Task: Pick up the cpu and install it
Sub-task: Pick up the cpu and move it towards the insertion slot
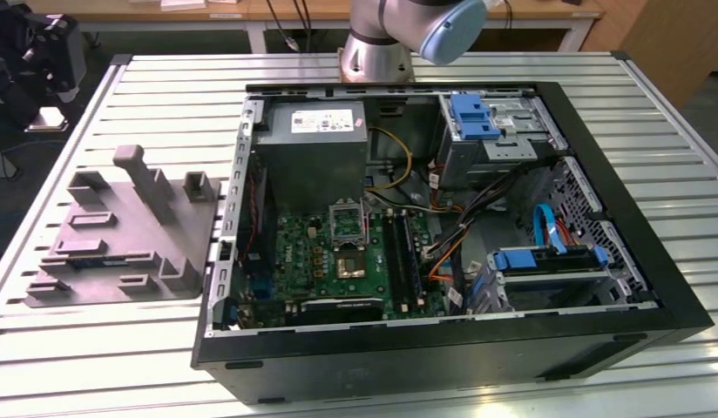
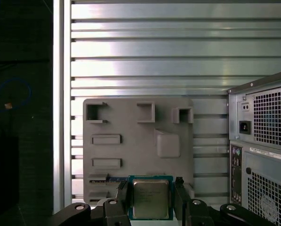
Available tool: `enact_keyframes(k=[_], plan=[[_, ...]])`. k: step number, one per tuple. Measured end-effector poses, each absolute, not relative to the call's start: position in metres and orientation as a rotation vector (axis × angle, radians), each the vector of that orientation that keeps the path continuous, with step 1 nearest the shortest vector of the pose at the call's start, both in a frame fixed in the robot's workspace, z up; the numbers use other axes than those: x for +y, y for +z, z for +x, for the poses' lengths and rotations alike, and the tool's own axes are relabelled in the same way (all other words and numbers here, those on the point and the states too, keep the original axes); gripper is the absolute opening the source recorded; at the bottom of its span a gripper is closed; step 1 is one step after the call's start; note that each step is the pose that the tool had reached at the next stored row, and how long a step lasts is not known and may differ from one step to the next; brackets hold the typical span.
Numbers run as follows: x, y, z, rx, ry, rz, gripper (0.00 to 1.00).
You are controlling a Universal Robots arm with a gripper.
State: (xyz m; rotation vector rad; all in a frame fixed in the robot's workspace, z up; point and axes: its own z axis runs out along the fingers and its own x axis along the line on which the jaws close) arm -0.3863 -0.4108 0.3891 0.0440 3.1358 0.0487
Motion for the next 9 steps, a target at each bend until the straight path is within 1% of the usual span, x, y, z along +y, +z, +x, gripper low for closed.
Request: enact_keyframes(k=[9], plan=[[-0.4108,0.3891,-0.3811,3.136,0.049,0.044,0.47]])
